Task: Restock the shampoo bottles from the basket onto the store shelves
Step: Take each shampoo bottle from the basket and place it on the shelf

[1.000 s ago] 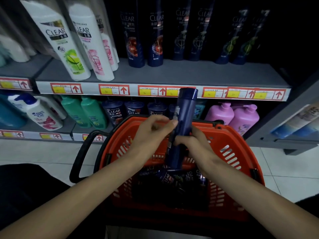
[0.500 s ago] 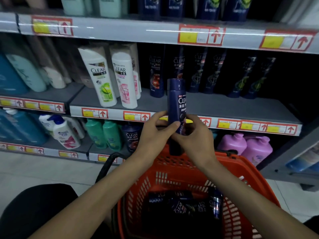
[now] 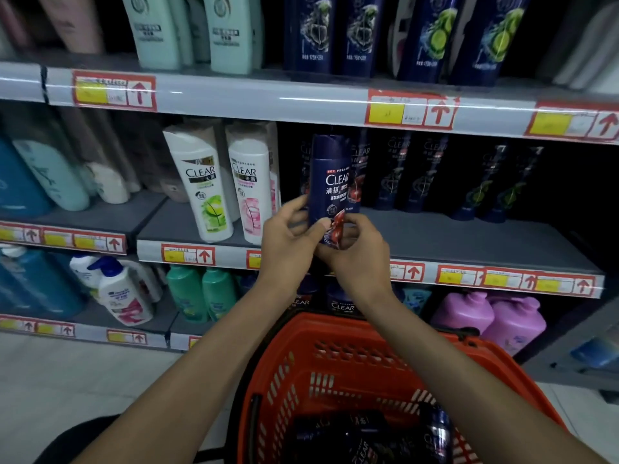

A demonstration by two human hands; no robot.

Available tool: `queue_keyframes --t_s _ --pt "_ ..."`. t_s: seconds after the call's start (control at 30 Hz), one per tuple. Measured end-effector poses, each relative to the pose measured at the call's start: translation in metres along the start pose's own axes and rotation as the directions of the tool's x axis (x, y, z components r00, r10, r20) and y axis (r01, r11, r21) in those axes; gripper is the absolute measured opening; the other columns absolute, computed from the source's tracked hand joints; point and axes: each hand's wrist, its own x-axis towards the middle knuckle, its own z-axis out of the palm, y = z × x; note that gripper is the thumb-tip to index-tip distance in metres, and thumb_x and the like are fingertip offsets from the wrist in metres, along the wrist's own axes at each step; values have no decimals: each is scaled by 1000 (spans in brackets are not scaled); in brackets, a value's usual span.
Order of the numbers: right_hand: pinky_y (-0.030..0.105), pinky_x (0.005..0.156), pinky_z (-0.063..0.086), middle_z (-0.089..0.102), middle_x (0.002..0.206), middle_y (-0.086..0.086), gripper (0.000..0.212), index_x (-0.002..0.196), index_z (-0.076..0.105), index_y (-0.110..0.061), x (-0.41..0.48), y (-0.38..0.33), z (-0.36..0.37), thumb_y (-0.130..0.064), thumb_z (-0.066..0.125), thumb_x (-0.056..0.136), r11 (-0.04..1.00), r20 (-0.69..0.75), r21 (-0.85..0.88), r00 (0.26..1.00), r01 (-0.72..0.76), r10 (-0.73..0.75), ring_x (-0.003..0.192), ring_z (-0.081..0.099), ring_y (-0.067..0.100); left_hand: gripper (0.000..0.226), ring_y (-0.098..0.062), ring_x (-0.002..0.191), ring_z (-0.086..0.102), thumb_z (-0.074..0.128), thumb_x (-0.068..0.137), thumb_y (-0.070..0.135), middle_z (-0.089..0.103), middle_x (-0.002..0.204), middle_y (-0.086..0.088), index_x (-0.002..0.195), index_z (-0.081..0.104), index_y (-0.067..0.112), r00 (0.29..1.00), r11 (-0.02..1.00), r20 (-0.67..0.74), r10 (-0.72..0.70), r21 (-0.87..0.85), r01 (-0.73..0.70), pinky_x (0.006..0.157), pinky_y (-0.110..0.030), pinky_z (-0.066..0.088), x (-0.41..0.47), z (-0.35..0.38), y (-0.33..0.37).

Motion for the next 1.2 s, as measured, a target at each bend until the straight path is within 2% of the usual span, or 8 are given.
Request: queue_keyframes --t_s 0.1,0.23,0.4,0.6,0.73,0.97,1.1,1.2 --pt "19 72 54 67 93 -18 49 111 58 -30 11 -4 11 -35 87 72 1000 -49 11 999 4 -3 84 65 -3 44 -16 97 76 79 85 -3 76 111 -10 123 60 9 997 996 -56 -47 -84 42 79 -22 58 12 -4 -1" --pt "34 80 59 68 104 -9 54 117 56 -24 25 1 27 -35 85 72 999 -100 -10 994 32 -33 93 66 8 35 -5 84 74 78 87 -4 75 102 -7 115 60 7 998 998 -28 -47 -37 46 74 -18 58 27 -8 -2" --pt "39 81 57 66 104 -8 52 109 52 -29 40 7 45 -40 86 72 997 -144 -67 988 42 -51 93 64 13 36 -25 105 71 68 94 11 71 109 -8 106 62 44 995 988 -39 -96 116 100 96 -48 59 41 -15 -17" --pt "41 83 57 64 108 -3 62 117 53 -22 57 12 57 -40 88 69 995 -144 -95 990 -12 -2 97 63 16 50 -24 115 68 61 94 11 70 124 -7 141 57 28 988 980 23 -152 134 147 104 -48 55 47 -17 -24" --pt "44 81 57 61 108 -1 59 112 50 -22 55 18 62 -40 87 71 989 -145 -142 989 -27 7 93 63 19 56 -22 120 66 62 94 15 69 129 -6 148 53 28 981 972 50 -188 150 179 108 -47 52 49 -17 -31" --pt "44 89 53 56 121 6 63 125 46 -18 54 13 48 -33 83 76 958 65 -286 998 -6 26 110 58 28 51 -19 123 60 63 99 8 63 133 -5 147 53 21 980 967 50 -190 185 178 107 -34 50 43 -20 -30" --pt "43 109 42 51 139 11 88 147 41 -12 44 17 13 -39 86 76 861 245 -477 967 180 -67 133 43 31 51 -16 110 63 69 94 5 62 128 -8 141 56 17 984 951 54 -170 270 149 92 -27 50 34 -24 -32" --pt "41 113 39 47 145 11 97 154 34 -12 32 19 -22 -39 85 76 780 293 -560 947 279 -128 139 39 29 56 -14 106 61 73 93 8 59 130 -6 144 52 17 984 918 114 -140 388 85 91 -28 52 20 -27 -35"
